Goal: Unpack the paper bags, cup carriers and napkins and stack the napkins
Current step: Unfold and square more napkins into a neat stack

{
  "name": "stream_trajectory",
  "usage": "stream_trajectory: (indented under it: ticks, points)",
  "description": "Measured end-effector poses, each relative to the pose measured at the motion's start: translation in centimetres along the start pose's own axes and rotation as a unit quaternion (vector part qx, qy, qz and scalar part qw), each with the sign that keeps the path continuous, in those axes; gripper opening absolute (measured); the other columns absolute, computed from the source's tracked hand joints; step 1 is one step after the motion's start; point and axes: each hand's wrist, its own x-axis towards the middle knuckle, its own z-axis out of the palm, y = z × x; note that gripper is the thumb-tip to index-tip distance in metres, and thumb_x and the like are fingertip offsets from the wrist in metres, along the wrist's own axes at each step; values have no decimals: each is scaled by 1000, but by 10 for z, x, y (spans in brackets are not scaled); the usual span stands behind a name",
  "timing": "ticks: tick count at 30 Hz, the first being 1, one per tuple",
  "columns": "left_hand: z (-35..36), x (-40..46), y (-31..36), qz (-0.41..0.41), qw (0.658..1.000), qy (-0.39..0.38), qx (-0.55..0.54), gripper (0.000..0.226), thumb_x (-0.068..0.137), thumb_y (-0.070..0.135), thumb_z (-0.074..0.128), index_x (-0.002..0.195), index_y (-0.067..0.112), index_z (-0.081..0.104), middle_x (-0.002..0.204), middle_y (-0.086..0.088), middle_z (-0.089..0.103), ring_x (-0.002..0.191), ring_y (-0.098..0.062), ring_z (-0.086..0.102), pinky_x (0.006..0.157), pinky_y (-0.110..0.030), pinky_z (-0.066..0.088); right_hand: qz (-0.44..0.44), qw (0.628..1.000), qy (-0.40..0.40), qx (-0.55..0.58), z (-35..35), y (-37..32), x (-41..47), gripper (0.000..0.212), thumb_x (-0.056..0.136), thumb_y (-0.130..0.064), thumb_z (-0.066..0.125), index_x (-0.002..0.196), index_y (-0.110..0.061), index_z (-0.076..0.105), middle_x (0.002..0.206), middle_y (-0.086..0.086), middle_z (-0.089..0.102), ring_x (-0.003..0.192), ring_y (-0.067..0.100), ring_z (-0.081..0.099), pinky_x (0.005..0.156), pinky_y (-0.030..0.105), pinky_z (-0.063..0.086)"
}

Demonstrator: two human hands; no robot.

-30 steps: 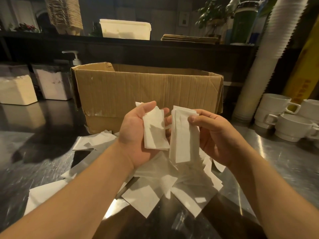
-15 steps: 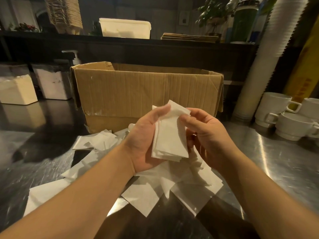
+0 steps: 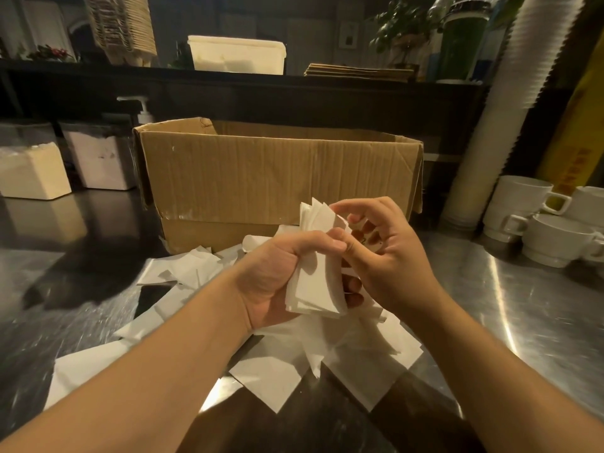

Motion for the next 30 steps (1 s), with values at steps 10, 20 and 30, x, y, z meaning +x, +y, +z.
stream_trajectory:
  ticks: [10, 20, 30]
  points:
    - [5, -2, 2, -16, 1000, 13, 8, 44, 70, 18, 77, 113, 12, 75, 103, -18, 68, 96, -36, 59, 94, -52, 48, -8, 998, 13, 60, 1, 2, 1, 19, 88, -37, 65, 104, -44, 58, 108, -9, 60, 100, 17, 65, 80, 41, 64]
    - [4, -1, 1, -24, 1000, -4, -2, 58, 68, 19, 79, 124, 12, 65, 106, -19, 69, 98, -38, 58, 95, -52, 46, -64, 997, 48, -5, 0, 7, 3, 20, 90, -27, 68, 93, -44, 59, 105, -14, 59, 99, 17, 65, 73, 40, 64]
    - [4, -2, 3, -32, 999, -31, -3, 65, 72, 29, 85, 132, 20, 62, 108, -19, 69, 87, -33, 63, 85, -50, 50, -81, 994, 67, -32, -1, 1, 4, 10, 85, -41, 60, 91, -48, 57, 98, -27, 55, 97, 7, 60, 71, 30, 64]
